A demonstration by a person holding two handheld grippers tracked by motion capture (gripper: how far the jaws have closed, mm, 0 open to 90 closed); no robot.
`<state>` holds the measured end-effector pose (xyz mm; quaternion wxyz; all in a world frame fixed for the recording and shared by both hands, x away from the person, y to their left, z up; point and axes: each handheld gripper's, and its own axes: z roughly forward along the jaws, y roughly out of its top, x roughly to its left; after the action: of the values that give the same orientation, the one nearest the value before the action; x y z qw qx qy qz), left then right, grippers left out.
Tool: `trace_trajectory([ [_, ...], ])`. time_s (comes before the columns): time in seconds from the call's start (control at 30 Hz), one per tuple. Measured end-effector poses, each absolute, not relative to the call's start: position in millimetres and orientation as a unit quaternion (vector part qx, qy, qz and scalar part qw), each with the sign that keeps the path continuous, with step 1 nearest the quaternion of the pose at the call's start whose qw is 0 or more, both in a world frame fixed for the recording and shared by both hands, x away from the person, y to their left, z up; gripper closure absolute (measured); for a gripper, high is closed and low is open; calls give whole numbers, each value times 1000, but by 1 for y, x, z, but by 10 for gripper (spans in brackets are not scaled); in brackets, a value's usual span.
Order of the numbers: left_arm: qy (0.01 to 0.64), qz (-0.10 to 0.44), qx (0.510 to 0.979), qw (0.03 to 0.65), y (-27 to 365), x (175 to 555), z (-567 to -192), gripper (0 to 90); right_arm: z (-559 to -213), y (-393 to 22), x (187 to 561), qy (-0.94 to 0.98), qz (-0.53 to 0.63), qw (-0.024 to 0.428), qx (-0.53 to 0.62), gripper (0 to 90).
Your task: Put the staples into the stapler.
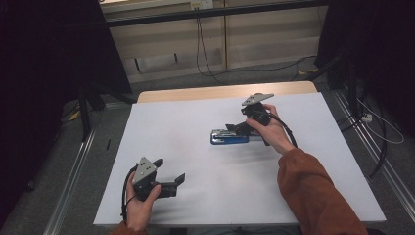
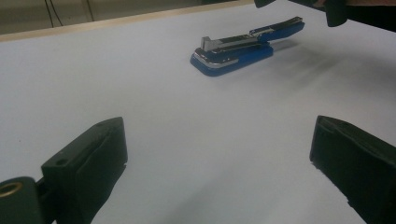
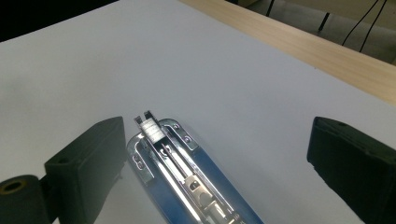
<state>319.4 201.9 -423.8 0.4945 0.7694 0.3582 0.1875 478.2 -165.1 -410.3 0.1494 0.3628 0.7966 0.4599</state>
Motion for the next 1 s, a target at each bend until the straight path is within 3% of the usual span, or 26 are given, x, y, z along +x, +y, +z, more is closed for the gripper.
trace_trajectory([
  [1.0,369,192,759,501,208,319,-421,42,-414,-197,424,746,483,241,390,15],
])
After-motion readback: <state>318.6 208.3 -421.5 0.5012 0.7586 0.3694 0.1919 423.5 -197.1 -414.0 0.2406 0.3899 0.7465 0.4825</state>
